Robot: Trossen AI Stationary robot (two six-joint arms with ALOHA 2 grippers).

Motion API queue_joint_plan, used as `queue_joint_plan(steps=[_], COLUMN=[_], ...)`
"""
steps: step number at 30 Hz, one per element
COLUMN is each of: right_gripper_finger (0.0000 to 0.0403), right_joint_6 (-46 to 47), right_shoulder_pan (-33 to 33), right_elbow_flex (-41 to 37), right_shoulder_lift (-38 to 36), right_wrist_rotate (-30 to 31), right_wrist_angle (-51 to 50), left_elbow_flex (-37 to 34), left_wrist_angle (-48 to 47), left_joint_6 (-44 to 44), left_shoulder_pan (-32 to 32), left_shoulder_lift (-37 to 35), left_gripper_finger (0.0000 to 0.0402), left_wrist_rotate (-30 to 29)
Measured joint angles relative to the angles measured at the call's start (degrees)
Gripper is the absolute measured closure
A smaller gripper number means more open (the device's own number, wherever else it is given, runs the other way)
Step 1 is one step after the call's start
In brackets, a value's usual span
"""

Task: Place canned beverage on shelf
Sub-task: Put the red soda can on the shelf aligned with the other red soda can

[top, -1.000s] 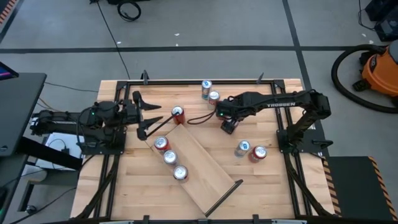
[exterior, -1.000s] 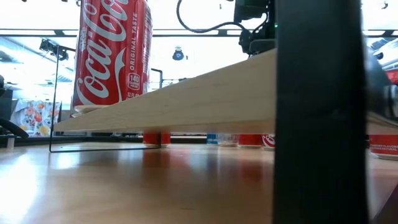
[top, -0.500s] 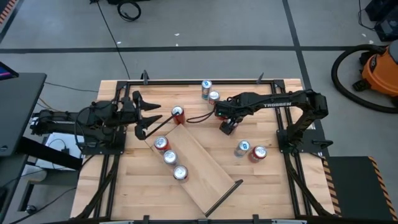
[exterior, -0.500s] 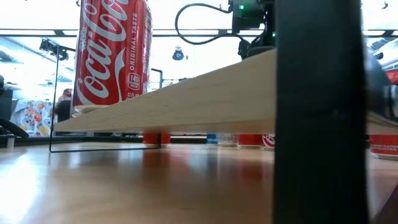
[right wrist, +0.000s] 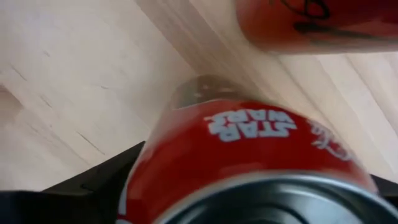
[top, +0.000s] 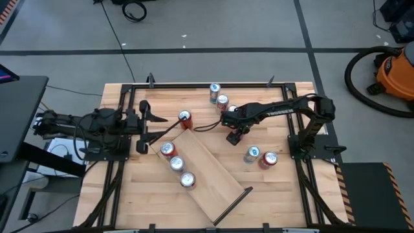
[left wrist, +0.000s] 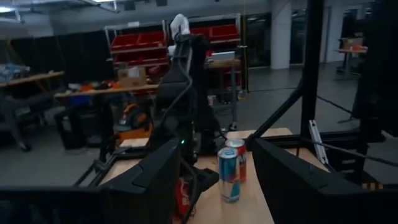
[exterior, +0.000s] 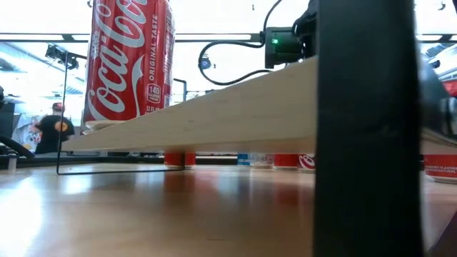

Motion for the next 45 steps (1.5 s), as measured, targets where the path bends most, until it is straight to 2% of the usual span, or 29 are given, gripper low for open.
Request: queue_joint_plan(steps=[5,13,19,24,29,35,41,45], right_gripper_finger=[0.0088,0.0083,0.0082,0.0082,0.0081,0.0081,0.008,0.008], right_joint_6=[-0.3,-0.6,0.9,4.0,7.6,9.0,7.3,5.7], right_shoulder_pan=[1.2,1.8,3.5,7.8,14.9,20.3,22.3,22.9], right_elbow_flex=[1.5,2.9,7.5,15.2,24.9,40.6,56.0,62.9], right_shoulder_lift=[-0.5,-1.0,-1.0,-0.7,2.4,12.4,22.3,27.0], right_wrist_rotate=[3.7,4.2,0.4,-3.4,0.0,1.1,0.4,0.0], right_wrist_angle=[-2.1,-2.6,-6.8,-7.6,-8.5,-16.9,-24.3,-26.9], left_elbow_flex=[0.1,0.1,0.1,0.1,0.1,0.0,0.0,0.0], left_wrist_angle=[-1.0,-2.1,-2.7,-4.1,-5.9,-7.8,-11.0,-11.1], left_joint_6=[3.1,3.4,3.4,3.6,2.8,-0.4,-4.3,-6.6], left_shoulder_pan=[0.2,1.2,1.2,1.2,1.2,1.2,1.2,1.2], left_shoulder_lift=[-1.5,-1.4,-1.4,-1.4,-1.5,-4.0,-8.4,-9.2], left_gripper_finger=[0.0192,0.0192,0.0192,0.0192,0.0192,0.0192,0.0192,0.0192], left_wrist_rotate=[-4.1,-5.0,-5.0,-5.1,-4.6,-1.8,-1.9,-1.9])
